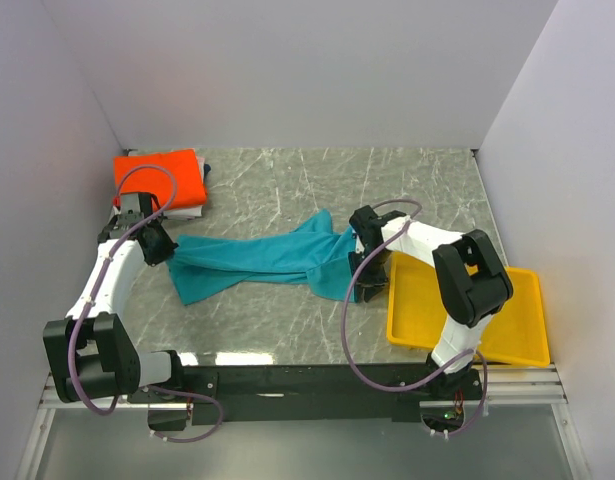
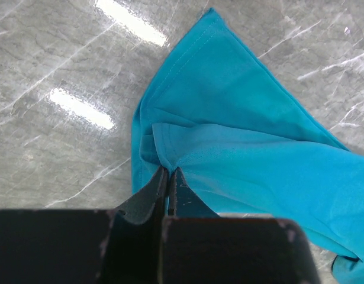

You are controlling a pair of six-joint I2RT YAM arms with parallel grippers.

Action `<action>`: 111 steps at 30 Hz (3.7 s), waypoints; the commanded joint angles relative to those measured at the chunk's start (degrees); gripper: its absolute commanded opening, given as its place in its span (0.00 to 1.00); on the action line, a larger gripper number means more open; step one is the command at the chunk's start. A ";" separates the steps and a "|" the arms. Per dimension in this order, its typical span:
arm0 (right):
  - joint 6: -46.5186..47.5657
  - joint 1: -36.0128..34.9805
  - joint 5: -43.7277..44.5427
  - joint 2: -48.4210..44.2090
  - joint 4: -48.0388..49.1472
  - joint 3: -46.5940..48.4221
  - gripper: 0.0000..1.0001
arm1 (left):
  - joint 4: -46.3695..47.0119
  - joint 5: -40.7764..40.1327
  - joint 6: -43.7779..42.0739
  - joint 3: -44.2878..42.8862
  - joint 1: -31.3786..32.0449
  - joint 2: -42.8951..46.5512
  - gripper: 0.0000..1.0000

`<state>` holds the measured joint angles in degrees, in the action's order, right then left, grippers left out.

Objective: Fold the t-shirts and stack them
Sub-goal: Flatten the tshirt out

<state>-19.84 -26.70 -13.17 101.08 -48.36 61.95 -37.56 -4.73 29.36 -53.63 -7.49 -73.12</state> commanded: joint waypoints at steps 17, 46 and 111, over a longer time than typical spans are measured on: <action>-0.03 -2.39 0.17 3.86 4.85 0.98 0.08 | 1.26 1.74 -1.50 -0.43 -0.34 1.66 0.01; 2.08 10.70 -0.19 -8.87 -9.85 63.88 0.00 | 3.37 4.20 2.54 -30.74 -0.25 9.75 0.00; 3.40 6.40 3.15 -25.14 24.62 70.42 0.00 | 3.11 -12.24 20.73 -36.12 -0.25 32.52 0.00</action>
<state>-15.97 -20.12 -10.57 75.48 -28.05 131.90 -31.66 -14.52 50.50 -89.34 -7.53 -39.53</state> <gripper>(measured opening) 0.006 0.025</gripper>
